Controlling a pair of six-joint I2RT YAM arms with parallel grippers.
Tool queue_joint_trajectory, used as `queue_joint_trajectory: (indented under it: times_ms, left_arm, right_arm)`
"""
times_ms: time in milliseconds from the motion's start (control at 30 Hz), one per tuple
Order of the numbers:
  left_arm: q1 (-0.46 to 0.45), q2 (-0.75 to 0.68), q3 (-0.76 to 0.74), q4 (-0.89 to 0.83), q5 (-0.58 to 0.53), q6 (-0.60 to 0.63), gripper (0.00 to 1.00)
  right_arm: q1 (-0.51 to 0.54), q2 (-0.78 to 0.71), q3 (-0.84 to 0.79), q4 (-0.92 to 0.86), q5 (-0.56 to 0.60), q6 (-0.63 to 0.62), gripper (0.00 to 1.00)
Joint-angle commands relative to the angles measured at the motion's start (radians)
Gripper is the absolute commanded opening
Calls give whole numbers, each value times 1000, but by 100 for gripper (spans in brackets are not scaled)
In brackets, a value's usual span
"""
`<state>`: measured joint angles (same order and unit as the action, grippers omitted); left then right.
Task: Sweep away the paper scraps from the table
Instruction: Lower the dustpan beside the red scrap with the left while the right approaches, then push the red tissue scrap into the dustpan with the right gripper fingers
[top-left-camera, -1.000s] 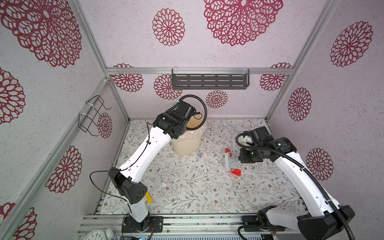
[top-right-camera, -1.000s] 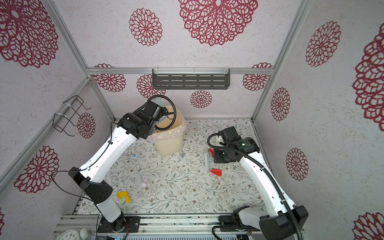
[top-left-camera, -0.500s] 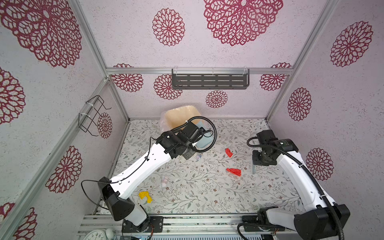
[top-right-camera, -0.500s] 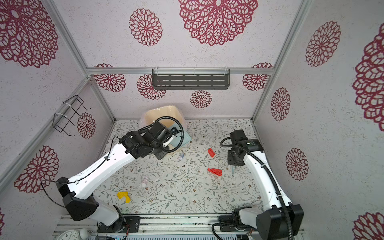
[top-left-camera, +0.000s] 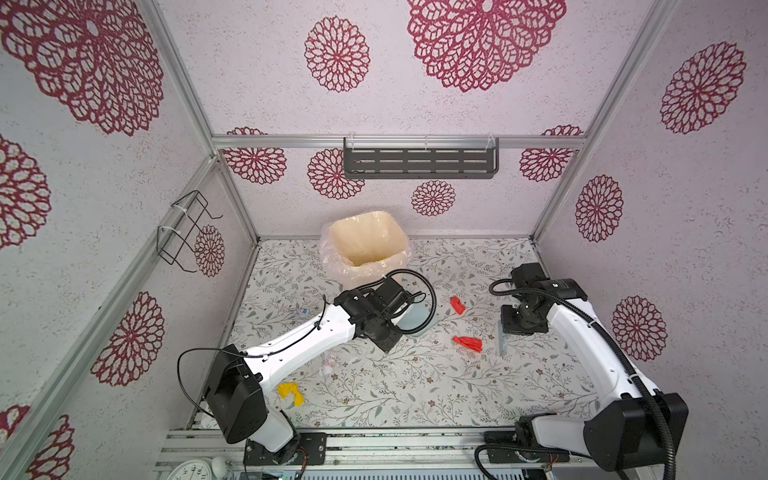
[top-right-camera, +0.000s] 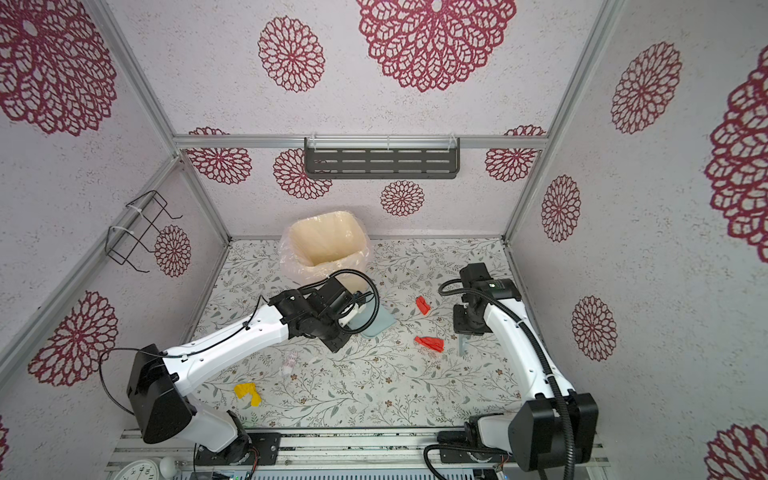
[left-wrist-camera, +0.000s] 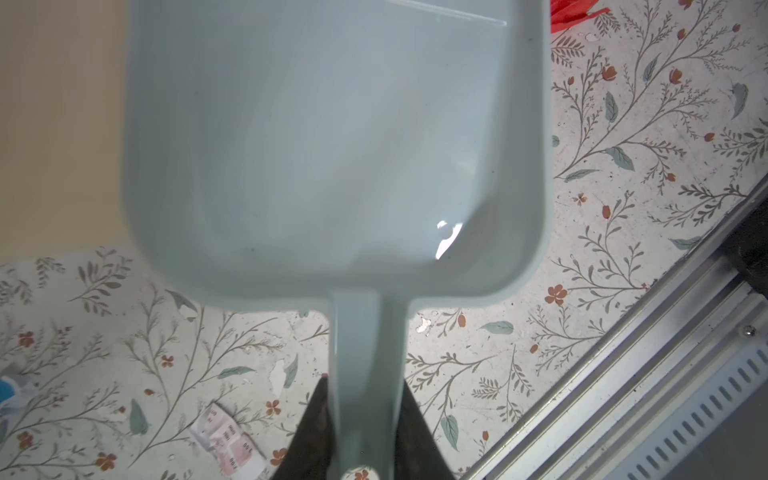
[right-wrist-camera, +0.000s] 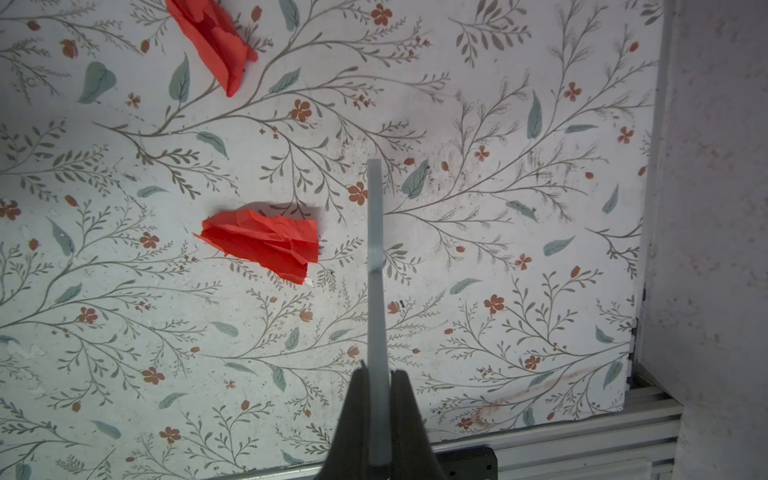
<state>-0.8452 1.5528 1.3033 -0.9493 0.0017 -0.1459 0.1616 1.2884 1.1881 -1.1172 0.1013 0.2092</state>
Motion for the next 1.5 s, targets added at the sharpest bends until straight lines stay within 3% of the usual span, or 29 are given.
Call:
queue_joint_trajectory:
  times_ms: [0, 300, 967, 1267, 1467]
  left_arm:
    - [-13, -12, -47, 73, 64, -48, 0]
    - [-30, -42, -158, 91, 95, -108, 0]
    - [-75, -33, -235, 80, 108, -168, 0]
    - [-109, -42, -242, 43, 106, -180, 0]
    - [-141, -34, -243, 32, 106, -194, 0]
  right_arm:
    - [1, -4, -4, 14, -46, -16, 0]
    - [51, 30, -18, 25, -86, -22, 0]
    - [324, 61, 90, -73, -95, 58, 0]
    - [327, 108, 201, -136, 60, -23, 0]
    - [327, 165, 189, -92, 16, -78, 0]
